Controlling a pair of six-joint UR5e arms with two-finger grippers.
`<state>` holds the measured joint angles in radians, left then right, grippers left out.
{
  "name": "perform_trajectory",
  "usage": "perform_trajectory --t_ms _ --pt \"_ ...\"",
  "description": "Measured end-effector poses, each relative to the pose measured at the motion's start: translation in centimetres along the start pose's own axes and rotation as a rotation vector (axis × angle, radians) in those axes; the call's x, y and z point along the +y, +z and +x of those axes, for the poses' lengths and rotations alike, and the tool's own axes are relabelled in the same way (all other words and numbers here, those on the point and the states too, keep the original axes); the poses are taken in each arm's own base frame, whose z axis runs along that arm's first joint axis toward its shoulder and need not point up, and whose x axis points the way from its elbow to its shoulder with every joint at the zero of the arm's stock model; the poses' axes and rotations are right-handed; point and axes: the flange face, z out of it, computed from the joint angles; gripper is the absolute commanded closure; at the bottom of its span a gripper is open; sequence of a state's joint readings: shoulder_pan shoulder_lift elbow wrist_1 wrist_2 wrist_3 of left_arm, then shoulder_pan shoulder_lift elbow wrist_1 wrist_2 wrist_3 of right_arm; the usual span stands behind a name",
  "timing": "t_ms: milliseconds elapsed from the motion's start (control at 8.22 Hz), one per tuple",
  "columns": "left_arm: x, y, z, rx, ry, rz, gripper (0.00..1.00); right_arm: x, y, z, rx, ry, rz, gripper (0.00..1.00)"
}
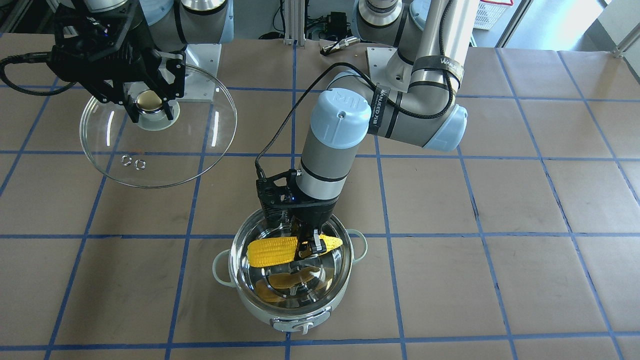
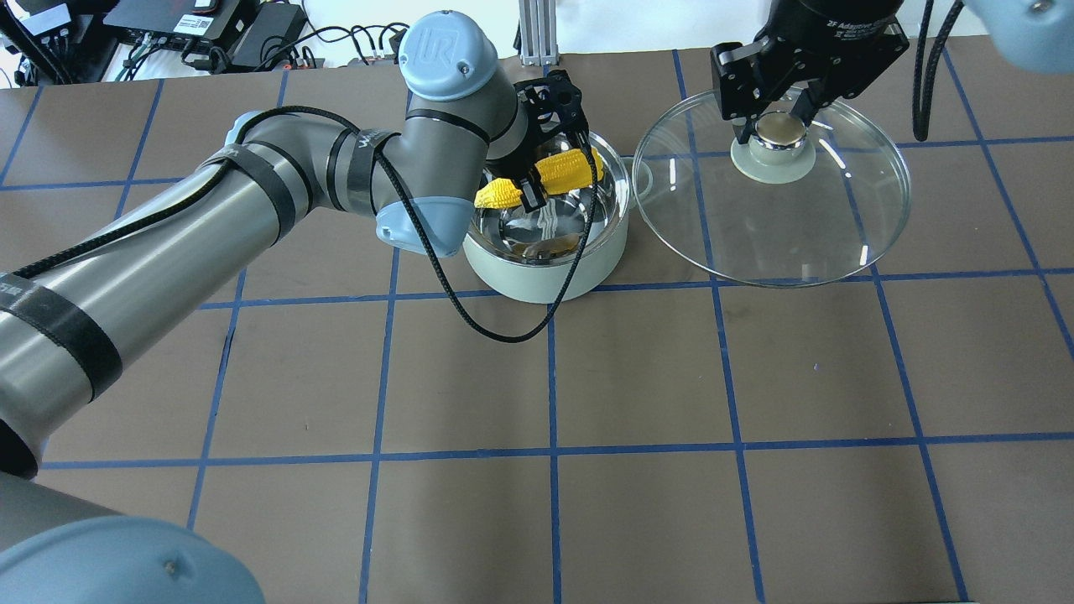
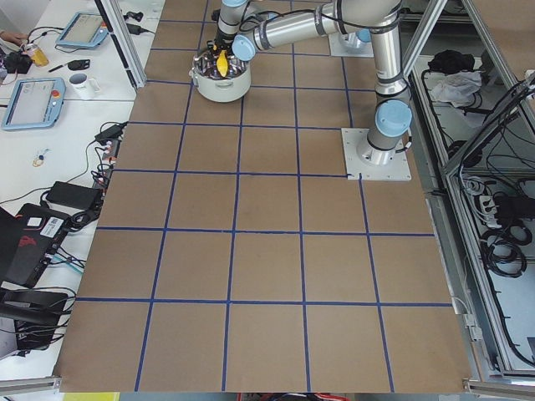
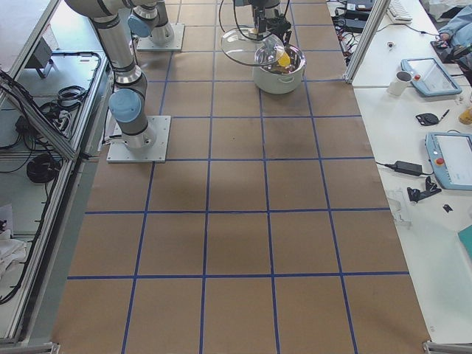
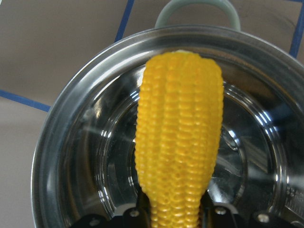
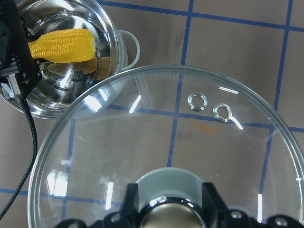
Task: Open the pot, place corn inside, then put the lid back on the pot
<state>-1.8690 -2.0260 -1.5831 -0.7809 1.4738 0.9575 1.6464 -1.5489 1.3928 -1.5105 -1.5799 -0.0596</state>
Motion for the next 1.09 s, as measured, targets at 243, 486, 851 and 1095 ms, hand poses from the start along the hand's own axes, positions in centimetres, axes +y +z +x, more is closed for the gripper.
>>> perform_trajectory --t_ms 243,486,851,1095 --pt "0.0 0.2 0.0 0.004 -0.038 -0.002 0.0 0.0 0.0 0.0 -0.002 -0.003 0.0 0.63" --pt "0.0 -0.1 0.1 0.003 -0.104 0.0 0.0 0.0 0.0 0.0 0.0 -0.007 0.0 0.64" --pt "0.0 -2.7 -0.2 -0.024 -0.174 0.008 0.0 0.0 0.0 0.0 0.002 -0.007 0.002 0.64" --pt "2.0 -6.7 -1.7 -0.019 -0.292 -0.019 0.0 0.0 0.0 0.0 0.002 -0.007 0.002 0.64"
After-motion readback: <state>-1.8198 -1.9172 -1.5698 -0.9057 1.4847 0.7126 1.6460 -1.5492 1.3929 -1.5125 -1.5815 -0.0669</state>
